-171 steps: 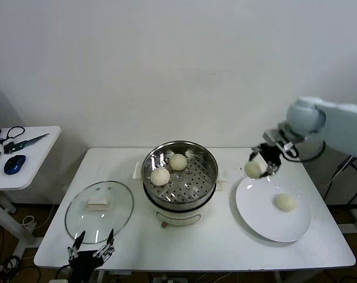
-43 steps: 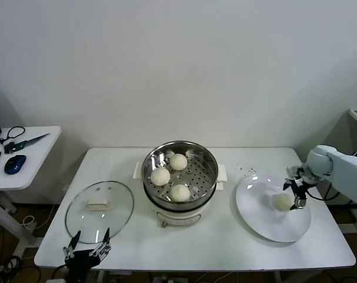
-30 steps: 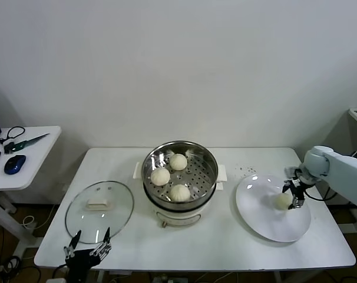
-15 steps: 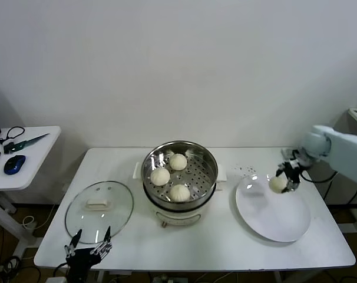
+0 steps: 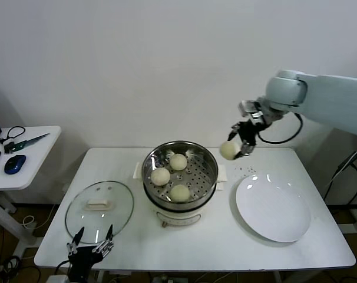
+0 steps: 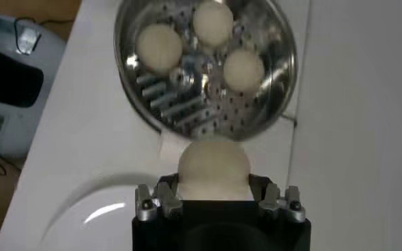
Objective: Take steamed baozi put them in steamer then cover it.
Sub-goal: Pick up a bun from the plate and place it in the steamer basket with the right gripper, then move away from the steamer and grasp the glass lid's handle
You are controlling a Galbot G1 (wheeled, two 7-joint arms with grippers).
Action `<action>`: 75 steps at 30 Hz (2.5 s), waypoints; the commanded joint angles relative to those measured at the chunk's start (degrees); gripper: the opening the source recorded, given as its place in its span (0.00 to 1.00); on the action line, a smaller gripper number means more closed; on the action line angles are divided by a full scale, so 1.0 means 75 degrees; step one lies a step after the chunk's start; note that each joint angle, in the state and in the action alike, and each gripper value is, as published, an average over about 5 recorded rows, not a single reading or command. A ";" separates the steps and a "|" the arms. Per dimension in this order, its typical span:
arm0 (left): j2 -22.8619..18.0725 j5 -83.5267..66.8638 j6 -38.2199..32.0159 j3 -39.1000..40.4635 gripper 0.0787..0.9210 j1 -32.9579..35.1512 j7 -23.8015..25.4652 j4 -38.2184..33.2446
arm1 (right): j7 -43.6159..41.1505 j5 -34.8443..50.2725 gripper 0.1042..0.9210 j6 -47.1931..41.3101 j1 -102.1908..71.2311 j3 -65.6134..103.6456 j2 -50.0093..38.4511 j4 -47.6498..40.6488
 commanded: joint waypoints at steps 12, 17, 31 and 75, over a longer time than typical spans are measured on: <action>0.0019 -0.0071 0.0027 -0.0043 0.88 -0.0050 0.0003 0.0001 | 0.1429 0.0042 0.71 -0.1091 -0.1644 -0.0148 0.1830 -0.0146; 0.0000 -0.0095 0.0055 -0.0056 0.88 -0.0089 0.0005 0.0001 | 0.1529 -0.0244 0.71 -0.1163 -0.2028 0.0054 0.1738 -0.0476; 0.0005 -0.0131 0.0098 -0.0081 0.88 -0.0137 0.0010 0.0001 | 0.1771 -0.0361 0.73 -0.1256 -0.2522 0.0339 0.1718 -0.0714; 0.0561 -0.0435 0.0177 -0.0419 0.88 -0.1177 -0.0448 -0.0006 | 0.6842 0.0078 0.88 0.1007 -1.6243 1.7351 -0.3460 0.2159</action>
